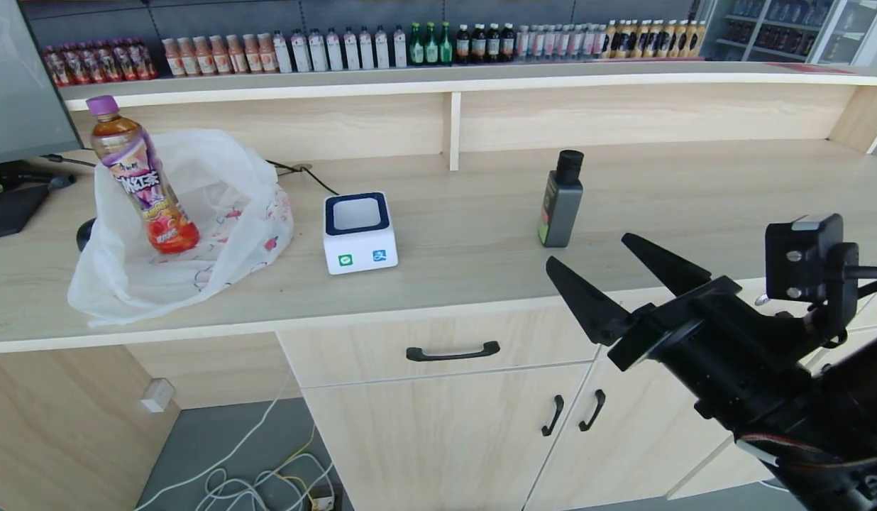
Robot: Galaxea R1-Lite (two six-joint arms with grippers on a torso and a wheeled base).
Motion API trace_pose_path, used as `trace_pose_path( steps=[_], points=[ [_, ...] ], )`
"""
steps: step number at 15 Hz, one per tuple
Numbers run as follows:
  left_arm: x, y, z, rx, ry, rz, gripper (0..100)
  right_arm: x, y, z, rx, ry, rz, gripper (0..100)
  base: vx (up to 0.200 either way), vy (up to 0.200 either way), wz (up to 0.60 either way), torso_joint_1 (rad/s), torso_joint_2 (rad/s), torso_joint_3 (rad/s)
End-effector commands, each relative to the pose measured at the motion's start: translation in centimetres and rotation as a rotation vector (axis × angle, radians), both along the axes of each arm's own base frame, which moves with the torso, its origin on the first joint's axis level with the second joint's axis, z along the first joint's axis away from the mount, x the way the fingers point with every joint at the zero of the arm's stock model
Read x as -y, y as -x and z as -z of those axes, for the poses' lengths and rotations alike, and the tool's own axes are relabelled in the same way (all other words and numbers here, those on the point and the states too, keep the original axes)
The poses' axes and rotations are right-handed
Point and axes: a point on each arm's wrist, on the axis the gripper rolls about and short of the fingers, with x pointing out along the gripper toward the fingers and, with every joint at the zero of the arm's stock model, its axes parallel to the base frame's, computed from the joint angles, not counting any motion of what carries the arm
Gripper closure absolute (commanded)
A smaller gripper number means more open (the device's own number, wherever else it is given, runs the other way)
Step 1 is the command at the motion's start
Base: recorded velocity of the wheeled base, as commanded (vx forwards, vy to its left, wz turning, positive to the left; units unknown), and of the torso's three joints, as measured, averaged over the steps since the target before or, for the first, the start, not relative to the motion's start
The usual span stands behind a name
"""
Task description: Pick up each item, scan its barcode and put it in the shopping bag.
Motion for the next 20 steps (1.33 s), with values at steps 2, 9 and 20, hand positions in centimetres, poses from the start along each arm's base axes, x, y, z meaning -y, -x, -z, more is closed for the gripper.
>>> trace_pose_path(
  steps=[2,9,20],
  points=[
    [0.0,0.0,0.0,0.002,0.0,0.001,0,-0.8,-0.9,1.0,-0.024,0.035,0.003,0,0.0,0.0,0.0,0.0,0.0,0.0],
    [0.0,0.0,0.0,0.002,-0.006,0.001,0,0.4,-3.6,1.4,-0.018,0.061,0.086,0,0.0,0.0,0.0,0.0,0.0,0.0],
    [0.0,0.0,0.0,0.002,-0.008,0.001,0,2.3,-14.5,-3.9,-0.041,0.185,0.157,0,0.0,0.0,0.0,0.0,0.0,0.0]
  ],
)
